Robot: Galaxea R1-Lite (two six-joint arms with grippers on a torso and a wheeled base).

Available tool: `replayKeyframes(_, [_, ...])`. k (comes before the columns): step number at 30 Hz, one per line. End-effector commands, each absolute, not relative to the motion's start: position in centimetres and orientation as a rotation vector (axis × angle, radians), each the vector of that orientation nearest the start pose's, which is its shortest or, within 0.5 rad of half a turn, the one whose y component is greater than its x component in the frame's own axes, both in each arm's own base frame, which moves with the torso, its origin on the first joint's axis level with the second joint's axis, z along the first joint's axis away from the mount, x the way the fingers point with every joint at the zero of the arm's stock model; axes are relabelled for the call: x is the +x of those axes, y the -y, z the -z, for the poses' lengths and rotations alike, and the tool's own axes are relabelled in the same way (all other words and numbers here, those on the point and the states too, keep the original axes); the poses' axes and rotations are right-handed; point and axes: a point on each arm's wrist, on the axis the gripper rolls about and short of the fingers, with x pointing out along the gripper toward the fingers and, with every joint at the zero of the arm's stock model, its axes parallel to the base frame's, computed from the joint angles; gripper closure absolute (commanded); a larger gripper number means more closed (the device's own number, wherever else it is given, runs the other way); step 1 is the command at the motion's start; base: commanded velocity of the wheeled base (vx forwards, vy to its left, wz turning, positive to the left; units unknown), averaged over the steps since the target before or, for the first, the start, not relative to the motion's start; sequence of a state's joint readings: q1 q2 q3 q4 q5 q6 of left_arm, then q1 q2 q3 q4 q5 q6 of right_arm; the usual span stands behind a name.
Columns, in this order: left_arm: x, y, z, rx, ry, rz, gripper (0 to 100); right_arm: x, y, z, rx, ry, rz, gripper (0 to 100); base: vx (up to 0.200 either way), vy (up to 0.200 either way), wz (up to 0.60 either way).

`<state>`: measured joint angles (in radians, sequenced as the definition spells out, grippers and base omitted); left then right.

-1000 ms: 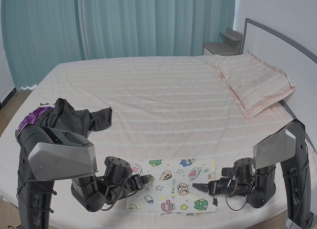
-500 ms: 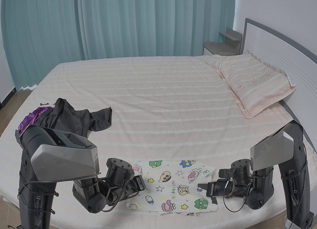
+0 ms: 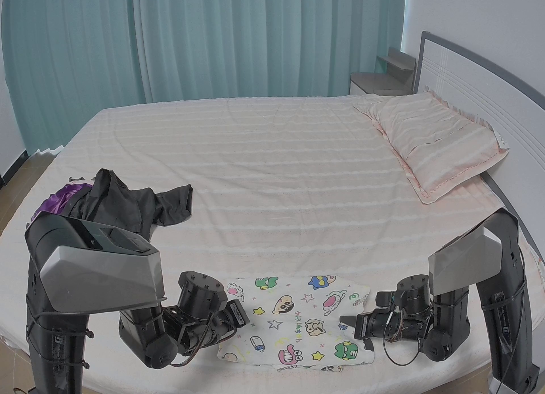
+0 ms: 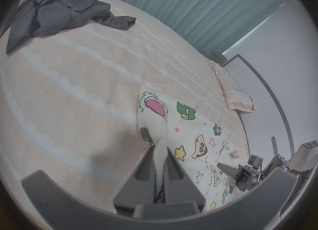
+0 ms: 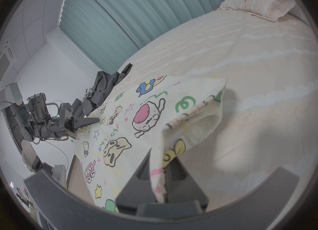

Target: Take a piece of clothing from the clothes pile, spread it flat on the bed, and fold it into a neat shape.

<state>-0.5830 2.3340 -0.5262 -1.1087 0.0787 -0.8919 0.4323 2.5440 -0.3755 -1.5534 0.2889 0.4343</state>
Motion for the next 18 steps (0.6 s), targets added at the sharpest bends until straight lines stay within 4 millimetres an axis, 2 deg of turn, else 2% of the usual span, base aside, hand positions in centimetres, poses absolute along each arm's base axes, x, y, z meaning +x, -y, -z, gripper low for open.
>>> replayKeyframes(1, [26.37,17.23,3.21,-0.618,-0.819,0.151,100,26.56,-12.92,7.64,0.36,-0.758,-0.552,100,0.0,0.0,0.0])
replayKeyframes(7, [26.32,17.31,3.21,-0.617,-0.82,0.154,100,26.57,-12.92,7.63,0.36,-0.756,-0.551,100,0.0,0.0,0.0])
replayKeyframes(13, [26.31,17.31,3.26,-0.616,-0.821,0.153,100,26.69,-12.93,7.48,0.361,-0.749,-0.553,100,-0.2,0.0,0.0])
replayKeyframes(18, [26.45,17.33,3.37,-0.611,-0.814,0.151,100,26.78,-12.92,7.46,0.362,-0.745,-0.552,100,0.0,0.0,0.0])
